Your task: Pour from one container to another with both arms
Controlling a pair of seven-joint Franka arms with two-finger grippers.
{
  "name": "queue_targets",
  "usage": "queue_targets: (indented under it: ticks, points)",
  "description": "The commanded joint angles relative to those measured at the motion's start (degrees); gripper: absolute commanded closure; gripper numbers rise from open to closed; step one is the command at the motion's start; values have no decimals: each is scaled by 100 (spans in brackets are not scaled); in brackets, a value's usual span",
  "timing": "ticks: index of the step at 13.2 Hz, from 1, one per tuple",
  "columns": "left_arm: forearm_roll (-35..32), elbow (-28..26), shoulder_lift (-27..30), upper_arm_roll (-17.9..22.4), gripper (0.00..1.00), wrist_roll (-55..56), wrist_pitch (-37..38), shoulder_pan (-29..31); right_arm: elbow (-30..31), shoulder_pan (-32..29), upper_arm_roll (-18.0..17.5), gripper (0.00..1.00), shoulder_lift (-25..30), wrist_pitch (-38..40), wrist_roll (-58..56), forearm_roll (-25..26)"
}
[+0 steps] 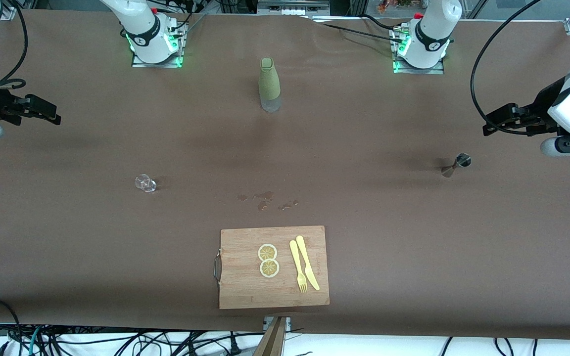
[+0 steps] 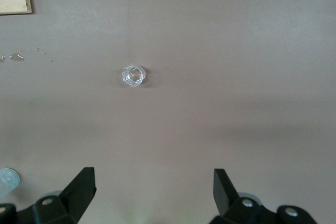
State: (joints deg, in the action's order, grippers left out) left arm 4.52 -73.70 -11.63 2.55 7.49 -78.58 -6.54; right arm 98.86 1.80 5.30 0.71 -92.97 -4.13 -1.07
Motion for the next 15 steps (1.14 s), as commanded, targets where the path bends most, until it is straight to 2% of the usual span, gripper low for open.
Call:
queue_targets:
  ticks: [1, 12, 15]
  points:
    - [-162, 84, -24, -9, 0, -116, -8, 4, -121, 4, 15, 0, -27, 122, 70, -77]
    - [-171, 84, -33, -9, 0, -116, -8, 13, -147, -31, 50, 0, -168, 174, -35, -95]
    - [-145, 84, -33, -9, 0, -116, -8, 21, -156, -258, 120, 0, -299, 350, -1261, -138]
